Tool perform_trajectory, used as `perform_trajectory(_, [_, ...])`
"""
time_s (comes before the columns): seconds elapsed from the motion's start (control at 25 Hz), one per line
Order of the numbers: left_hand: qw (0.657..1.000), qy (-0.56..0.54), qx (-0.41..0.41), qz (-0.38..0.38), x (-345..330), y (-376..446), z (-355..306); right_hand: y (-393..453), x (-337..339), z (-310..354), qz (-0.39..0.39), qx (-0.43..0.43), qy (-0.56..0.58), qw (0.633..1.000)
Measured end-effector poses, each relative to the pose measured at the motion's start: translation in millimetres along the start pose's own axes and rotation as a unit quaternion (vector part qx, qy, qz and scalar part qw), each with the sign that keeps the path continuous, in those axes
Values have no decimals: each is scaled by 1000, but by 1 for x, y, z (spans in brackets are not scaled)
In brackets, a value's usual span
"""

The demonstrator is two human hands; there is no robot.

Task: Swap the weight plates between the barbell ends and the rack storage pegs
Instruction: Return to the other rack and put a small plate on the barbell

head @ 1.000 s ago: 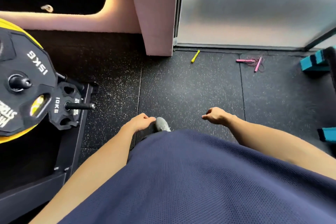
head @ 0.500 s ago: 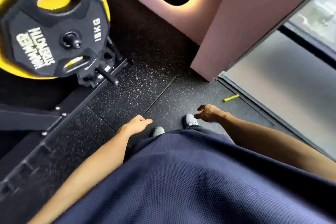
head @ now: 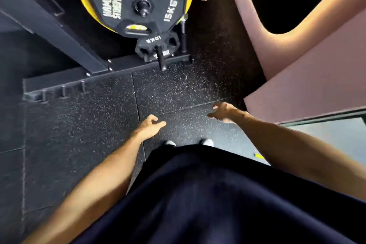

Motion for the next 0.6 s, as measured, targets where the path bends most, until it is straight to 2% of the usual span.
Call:
perform_trajectory(0.12, [998, -35, -21, -37, 35, -9, -31, -1, 39, 27, -17, 29, 48, 998])
perform_trajectory(0.28, [989, -80, -72, -105, 109, -24, -89, -13, 115, 77, -94, 94, 19, 991])
perform_trajectory(0.36, [978, -92, -109, -152, 155, -39, -124, -28, 162, 104, -142, 125, 31, 981])
perform_trajectory(0.6, [938, -117, -227, -234, 278, -96, -216, -91, 291, 182, -270, 219, 28, 937])
Point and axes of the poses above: each hand's wrist, its own y-axis towards the middle knuckle, its own x-axis out of the back of the hand, z = x × y, the point moved 10 cm from there along y, towards the middle knuckle, and after that the axes turned 11 degrees about -y, right-handed, at the moved point
